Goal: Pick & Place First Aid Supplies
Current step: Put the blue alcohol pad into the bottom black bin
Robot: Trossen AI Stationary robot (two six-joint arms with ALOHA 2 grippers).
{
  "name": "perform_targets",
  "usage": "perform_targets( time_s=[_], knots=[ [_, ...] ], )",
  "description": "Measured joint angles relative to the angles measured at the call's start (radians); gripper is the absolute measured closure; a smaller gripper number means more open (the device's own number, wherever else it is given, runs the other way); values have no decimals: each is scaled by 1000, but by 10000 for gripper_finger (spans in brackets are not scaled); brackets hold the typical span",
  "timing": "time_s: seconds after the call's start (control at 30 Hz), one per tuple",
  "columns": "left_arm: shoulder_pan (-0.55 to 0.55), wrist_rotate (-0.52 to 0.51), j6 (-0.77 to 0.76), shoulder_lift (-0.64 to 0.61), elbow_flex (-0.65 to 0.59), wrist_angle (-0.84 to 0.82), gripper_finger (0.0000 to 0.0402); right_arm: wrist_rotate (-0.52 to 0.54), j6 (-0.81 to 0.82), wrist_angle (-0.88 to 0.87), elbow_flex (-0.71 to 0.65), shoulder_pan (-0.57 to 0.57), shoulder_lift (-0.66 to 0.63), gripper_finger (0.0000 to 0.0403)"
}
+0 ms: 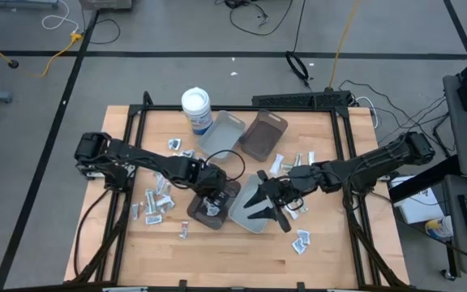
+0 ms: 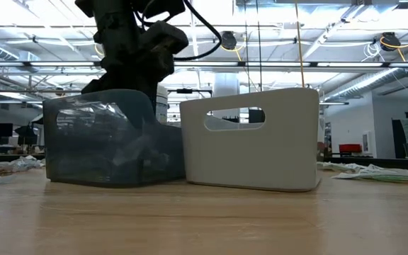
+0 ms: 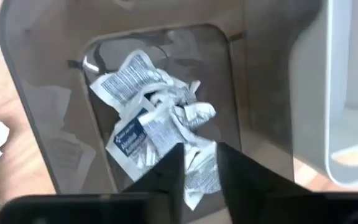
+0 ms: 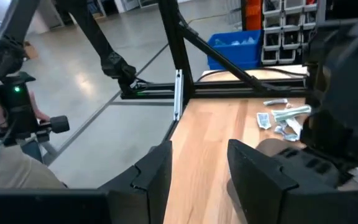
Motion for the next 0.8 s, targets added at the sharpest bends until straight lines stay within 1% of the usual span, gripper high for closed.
perform_targets(
  time_s=[0.07, 0.13, 0.2, 0.27, 0.3, 0.37, 0.43, 0.5, 0.6, 0.63, 0.7, 0.77, 0.8],
  knots=[
    [7, 30, 25, -1, 0, 3, 256, 0, 3, -15, 0, 0, 0, 254],
    [10, 36, 58, -7, 0, 3, 223, 2, 14, -29, 0, 0, 0, 253],
    [1, 1, 111, -35, 0, 11, 197, 32, 44, -55, 0, 0, 0, 249],
    [-20, -45, 167, -66, -1, 61, 179, 82, 85, -105, 0, 0, 0, 242],
    [-34, -72, 192, -89, -11, 82, 172, 86, 88, -131, 0, -1, 1, 236],
    [-57, -115, 229, -130, -38, 150, 164, 106, 91, -165, 0, -1, 1, 218],
    [-81, -135, 266, -175, -79, 249, 159, 154, 106, -199, 0, 5, 1, 195],
    [-102, -141, 311, -217, -132, 333, 159, 184, 139, -228, 0, 14, 1, 169],
    [-132, -138, 389, -288, -223, 526, 158, 244, 209, -280, 0, 34, 1, 137],
    [-139, -137, 407, -308, -255, 567, 158, 266, 243, -298, 1, 42, 0, 129],
    [-155, -136, 445, -339, -306, 722, 158, 296, 319, -345, 1, 57, 0, 120],
    [-174, -141, 478, -386, -374, 795, 158, 320, 396, -391, 1, 73, 0, 118],
    [-179, -150, 496, -389, -390, 875, 158, 321, 433, -414, 1, 81, 0, 118]
  ],
)
